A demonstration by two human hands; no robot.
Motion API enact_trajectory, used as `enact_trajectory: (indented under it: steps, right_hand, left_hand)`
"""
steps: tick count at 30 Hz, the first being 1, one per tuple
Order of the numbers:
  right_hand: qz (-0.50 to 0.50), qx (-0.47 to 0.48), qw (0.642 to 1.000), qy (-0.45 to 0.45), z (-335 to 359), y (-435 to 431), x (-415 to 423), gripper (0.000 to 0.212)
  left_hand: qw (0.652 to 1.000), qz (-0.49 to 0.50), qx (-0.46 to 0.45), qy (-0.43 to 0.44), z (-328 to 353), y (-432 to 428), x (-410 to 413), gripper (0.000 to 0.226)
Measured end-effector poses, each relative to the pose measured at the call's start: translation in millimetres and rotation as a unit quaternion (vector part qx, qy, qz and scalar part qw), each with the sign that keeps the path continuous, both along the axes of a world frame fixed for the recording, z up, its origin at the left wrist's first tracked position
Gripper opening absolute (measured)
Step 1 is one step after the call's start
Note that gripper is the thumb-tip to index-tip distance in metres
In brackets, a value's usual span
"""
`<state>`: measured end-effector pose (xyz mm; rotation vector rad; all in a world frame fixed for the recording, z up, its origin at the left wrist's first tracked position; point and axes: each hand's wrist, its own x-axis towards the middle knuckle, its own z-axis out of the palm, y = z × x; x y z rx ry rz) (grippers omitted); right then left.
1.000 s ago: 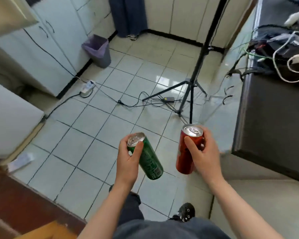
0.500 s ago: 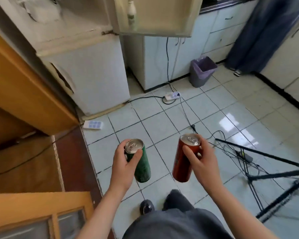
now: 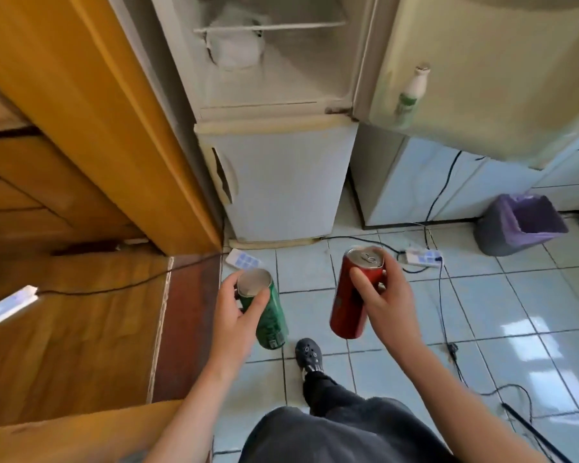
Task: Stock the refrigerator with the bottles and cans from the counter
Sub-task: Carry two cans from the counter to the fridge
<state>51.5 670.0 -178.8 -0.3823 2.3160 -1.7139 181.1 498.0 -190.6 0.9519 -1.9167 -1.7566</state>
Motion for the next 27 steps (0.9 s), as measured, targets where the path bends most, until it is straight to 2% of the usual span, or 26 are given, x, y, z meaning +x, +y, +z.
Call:
enact_trajectory:
  steps: [6, 11, 15, 22, 27]
  right_hand:
    - [0.047, -0.030, 0.998, 0.027, 31.0, -67.1, -114.2, 0.031]
    - [0.069, -0.034, 0.997, 0.031, 42.5, -117.0, -175.7, 0.030]
    - [0.087, -0.035, 0.995, 0.021, 36.3, -151.4, -216.5, 0.028]
    - [0.024, -0.043, 0.995, 0.081, 61.6, -230.4, -306.1, 0.026]
    - [-0.014, -0.083, 0.983, 0.166, 110.5, -295.1, -373.1, 0.036]
  left_hand:
    - [0.999, 0.022, -0.029, 0.026, 33.5, -52.0, -106.1, 0.032]
    - [0.998, 0.041, -0.030, 0.038, 43.2, -85.8, -160.7, 0.030]
    - [0.999, 0.009, -0.041, 0.007, 38.1, -122.2, -203.3, 0.060]
    - [0.994, -0.066, -0.022, 0.088, 66.0, -212.6, -320.2, 0.043]
    - [0.982, -0.093, -0.068, 0.150, 115.5, -285.5, -398.4, 0.051]
